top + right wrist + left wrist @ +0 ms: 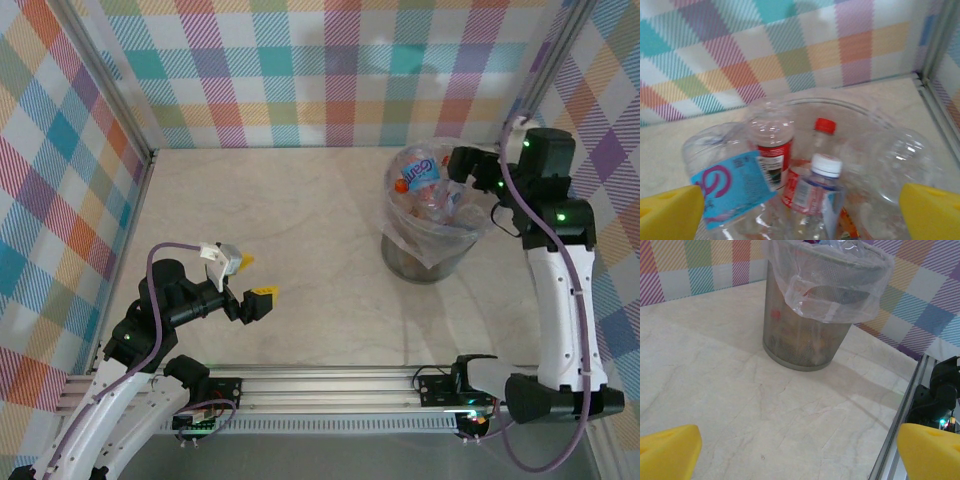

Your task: Put the plastic bottles in the bin

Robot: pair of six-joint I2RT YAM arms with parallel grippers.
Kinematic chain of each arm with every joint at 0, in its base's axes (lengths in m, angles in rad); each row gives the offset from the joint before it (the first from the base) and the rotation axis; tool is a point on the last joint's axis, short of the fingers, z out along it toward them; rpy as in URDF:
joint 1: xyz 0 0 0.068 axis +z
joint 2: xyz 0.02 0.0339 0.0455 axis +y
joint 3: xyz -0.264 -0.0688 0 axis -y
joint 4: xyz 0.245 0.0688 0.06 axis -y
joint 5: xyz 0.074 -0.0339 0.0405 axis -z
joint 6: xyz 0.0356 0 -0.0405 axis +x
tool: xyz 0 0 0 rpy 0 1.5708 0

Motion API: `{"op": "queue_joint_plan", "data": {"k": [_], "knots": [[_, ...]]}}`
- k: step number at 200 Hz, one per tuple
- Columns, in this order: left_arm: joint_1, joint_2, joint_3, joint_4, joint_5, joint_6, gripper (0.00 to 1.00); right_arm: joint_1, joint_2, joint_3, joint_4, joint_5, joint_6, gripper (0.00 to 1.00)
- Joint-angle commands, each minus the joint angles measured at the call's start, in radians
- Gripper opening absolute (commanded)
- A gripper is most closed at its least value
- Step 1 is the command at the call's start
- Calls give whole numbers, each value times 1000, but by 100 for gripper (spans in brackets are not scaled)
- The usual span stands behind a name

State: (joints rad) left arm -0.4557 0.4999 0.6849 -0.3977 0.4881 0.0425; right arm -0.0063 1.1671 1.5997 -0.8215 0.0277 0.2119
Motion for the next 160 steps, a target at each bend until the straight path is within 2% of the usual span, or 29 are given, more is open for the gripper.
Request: {"op": "queue_joint_plan", "data": {"k": [1, 20, 58, 160], "knots": [[5, -11, 11, -3, 7, 9, 100, -92, -33, -52, 21, -43, 100, 100], [5, -7, 11, -3, 8, 9, 100, -194, -51, -126, 45, -109, 152, 100], [5, -12, 11, -6, 7, 10, 100, -383, -65, -323, 231, -433, 271, 100], [5, -20, 12, -9, -2, 13, 100, -402, -41, -464, 439, -650, 366, 100]]}}
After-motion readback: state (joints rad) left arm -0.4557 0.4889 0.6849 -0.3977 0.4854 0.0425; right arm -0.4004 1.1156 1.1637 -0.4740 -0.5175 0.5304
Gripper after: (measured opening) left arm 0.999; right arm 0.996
